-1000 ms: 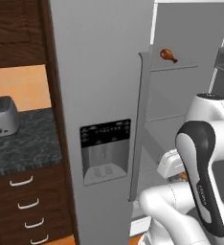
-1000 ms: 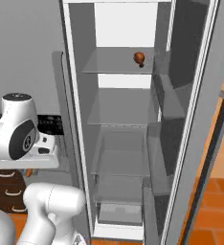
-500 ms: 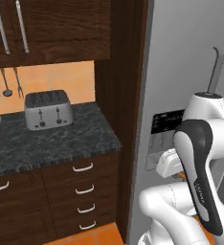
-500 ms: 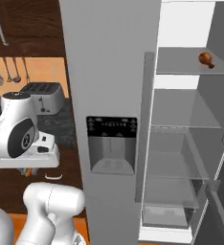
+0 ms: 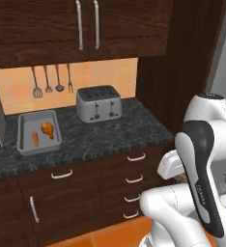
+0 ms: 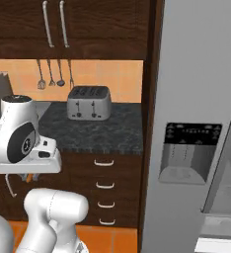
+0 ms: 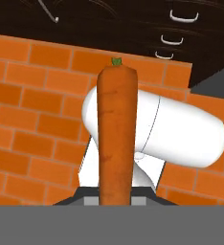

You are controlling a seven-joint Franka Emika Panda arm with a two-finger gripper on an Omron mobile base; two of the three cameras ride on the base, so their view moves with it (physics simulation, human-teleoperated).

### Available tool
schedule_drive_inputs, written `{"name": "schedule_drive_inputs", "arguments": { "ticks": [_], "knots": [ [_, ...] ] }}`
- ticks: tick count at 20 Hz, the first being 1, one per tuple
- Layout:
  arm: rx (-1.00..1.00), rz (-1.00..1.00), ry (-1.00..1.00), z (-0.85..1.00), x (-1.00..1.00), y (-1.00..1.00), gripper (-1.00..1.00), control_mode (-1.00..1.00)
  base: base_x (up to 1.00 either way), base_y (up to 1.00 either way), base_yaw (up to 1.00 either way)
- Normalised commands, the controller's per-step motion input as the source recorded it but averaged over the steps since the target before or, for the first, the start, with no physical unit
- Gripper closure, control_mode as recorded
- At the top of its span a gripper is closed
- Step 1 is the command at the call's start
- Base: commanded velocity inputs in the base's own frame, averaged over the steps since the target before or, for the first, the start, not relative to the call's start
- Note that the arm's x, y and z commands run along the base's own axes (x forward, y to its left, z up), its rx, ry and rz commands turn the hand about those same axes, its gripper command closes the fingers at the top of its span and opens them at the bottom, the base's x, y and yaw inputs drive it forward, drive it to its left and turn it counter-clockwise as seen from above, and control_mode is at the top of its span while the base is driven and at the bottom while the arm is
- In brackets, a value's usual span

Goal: Place one carrot and one chicken drumstick in each tupperware on the nearby counter, to pack two identical lunches.

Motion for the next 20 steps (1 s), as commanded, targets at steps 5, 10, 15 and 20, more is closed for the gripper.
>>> {"name": "schedule_drive_inputs", "arguments": {
  "ticks": [5,10,15,20],
  "knots": [
    [0.0,0.0,0.0,0.0,0.0,0.0,1.0,1.0,0.2,1.0,0.0],
    [0.0,0.0,0.0,0.0,0.0,0.0,1.0,1.0,0.39,1.0,0.0],
    [0.0,0.0,0.0,0.0,0.0,0.0,1.0,1.0,0.61,1.0,0.0],
    [0.0,0.0,0.0,0.0,0.0,0.0,1.0,1.0,0.02,1.0,0.0]
  ]
}}
